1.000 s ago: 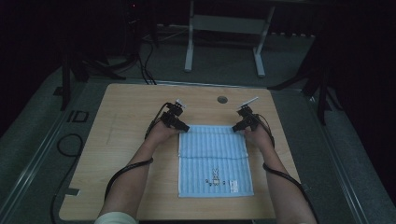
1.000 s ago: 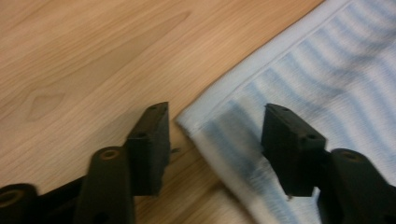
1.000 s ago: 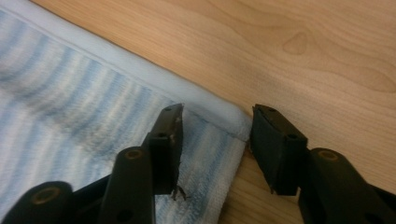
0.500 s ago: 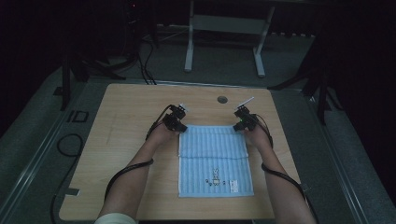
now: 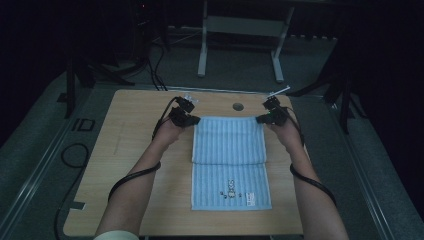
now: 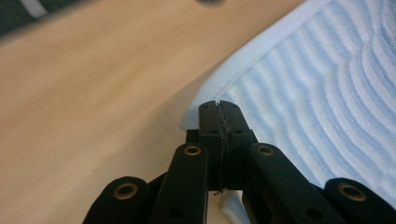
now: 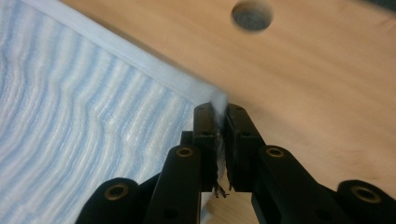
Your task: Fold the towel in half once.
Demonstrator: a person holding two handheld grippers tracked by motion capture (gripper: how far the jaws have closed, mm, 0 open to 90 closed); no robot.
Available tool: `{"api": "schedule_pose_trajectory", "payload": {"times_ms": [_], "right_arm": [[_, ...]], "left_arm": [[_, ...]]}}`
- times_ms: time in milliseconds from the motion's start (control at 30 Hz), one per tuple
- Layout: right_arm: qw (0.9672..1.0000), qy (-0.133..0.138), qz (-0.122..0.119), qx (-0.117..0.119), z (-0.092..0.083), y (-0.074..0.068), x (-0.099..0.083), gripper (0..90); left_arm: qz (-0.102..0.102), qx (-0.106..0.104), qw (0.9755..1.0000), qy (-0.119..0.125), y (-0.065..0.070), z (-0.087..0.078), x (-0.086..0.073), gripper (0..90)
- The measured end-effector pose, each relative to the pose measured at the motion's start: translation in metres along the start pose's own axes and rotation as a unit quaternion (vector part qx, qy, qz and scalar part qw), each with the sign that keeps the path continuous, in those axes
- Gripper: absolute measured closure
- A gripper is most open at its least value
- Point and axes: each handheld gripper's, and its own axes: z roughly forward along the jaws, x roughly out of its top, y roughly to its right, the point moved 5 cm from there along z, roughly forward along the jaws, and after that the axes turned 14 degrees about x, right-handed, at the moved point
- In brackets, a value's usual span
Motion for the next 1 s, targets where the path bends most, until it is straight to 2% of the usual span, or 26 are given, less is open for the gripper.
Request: {"api": "schedule_pose_trajectory", "payload": {"times_ms": [67, 133, 167, 200, 233, 267, 300, 367, 400, 433, 467, 533, 600, 633, 667, 700, 733, 767, 833, 867, 1000], "right_arm": [[0.9999, 0.011, -0.005, -0.006, -0.014, 0.000, 0.012, 83.8], [0.9996, 0.021, -0.017, -0.011, -0.030, -0.002, 0.026, 83.8], [0.9989, 0.035, -0.029, -0.008, -0.041, -0.005, 0.036, 83.8], [0.9989, 0.035, -0.029, -0.008, -0.041, -0.005, 0.036, 83.8], [0.9986, 0.042, -0.032, -0.009, -0.048, -0.006, 0.042, 83.8], [0.9975, 0.057, -0.038, -0.018, -0.064, -0.009, 0.057, 83.8], [0.9966, 0.066, -0.043, -0.022, -0.072, -0.012, 0.063, 83.8], [0.9950, 0.084, -0.049, -0.022, -0.084, -0.017, 0.072, 83.7], [0.9950, 0.084, -0.049, -0.022, -0.084, -0.017, 0.072, 83.7], [0.9943, 0.090, -0.054, -0.017, -0.088, -0.021, 0.074, 83.7], [0.9932, 0.095, -0.065, -0.019, -0.095, -0.027, 0.070, 83.7], [0.9929, 0.096, -0.069, -0.017, -0.096, -0.029, 0.068, 83.7], [0.9923, 0.092, -0.081, -0.017, -0.096, -0.032, 0.051, 83.7], [0.9923, 0.092, -0.081, -0.017, -0.096, -0.032, 0.051, 83.7], [0.9922, 0.090, -0.086, -0.012, -0.095, -0.034, 0.040, 83.7], [0.9921, 0.089, -0.088, -0.011, -0.095, -0.035, 0.036, 83.7], [0.9919, 0.088, -0.091, -0.008, -0.095, -0.036, 0.032, 83.7], [0.9919, 0.088, -0.091, -0.008, -0.095, -0.036, 0.032, 83.7], [0.9915, 0.086, -0.097, 0.001, -0.094, -0.039, 0.020, 83.7], [0.9914, 0.085, -0.099, 0.001, -0.093, -0.041, 0.017, 83.7], [0.9928, 0.074, -0.094, 0.009, -0.085, -0.041, 0.008, 83.7]], "left_arm": [[0.004, 0.005, 0.9998, 0.018, -0.004, -0.014, 0.015, 89.0], [0.011, 0.021, 0.9991, 0.034, -0.009, -0.030, 0.033, 89.0], [0.014, 0.025, 0.9988, 0.039, -0.010, -0.036, 0.039, 89.0], [0.014, 0.025, 0.9988, 0.039, -0.010, -0.036, 0.039, 89.0], [0.017, 0.034, 0.9977, 0.057, -0.012, -0.050, 0.053, 89.0], [0.019, 0.039, 0.9969, 0.066, -0.013, -0.057, 0.059, 89.0], [0.022, 0.048, 0.9956, 0.077, -0.014, -0.064, 0.065, 89.0], [0.018, 0.046, 0.9946, 0.092, -0.014, -0.075, 0.072, 89.0], [0.018, 0.046, 0.9946, 0.092, -0.014, -0.075, 0.072, 89.1], [0.027, 0.041, 0.9938, 0.100, -0.011, -0.081, 0.073, 89.1], [0.029, 0.038, 0.9934, 0.105, -0.008, -0.083, 0.070, 89.0], [0.031, 0.034, 0.9936, 0.103, -0.007, -0.084, 0.066, 89.0], [0.022, 0.023, 0.9941, 0.104, -0.005, -0.083, 0.054, 89.1], [0.022, 0.023, 0.9941, 0.104, -0.005, -0.083, 0.054, 89.0], [0.024, 0.013, 0.9944, 0.102, -0.003, -0.083, 0.045, 89.1], [0.024, 0.012, 0.9942, 0.104, -0.002, -0.083, 0.041, 89.1], [0.016, 0.001, 0.9945, 0.103, -0.001, -0.082, 0.036, 89.1], [0.016, 0.001, 0.9945, 0.103, -0.001, -0.082, 0.036, 89.1], [0.020, 0.003, 0.9942, 0.105, 0.002, -0.082, 0.031, 89.1], [0.019, -0.004, 0.9949, 0.099, 0.004, -0.081, 0.028, 89.1], [0.020, 0.002, 0.9962, 0.085, 0.007, -0.072, 0.021, 89.1]]}}
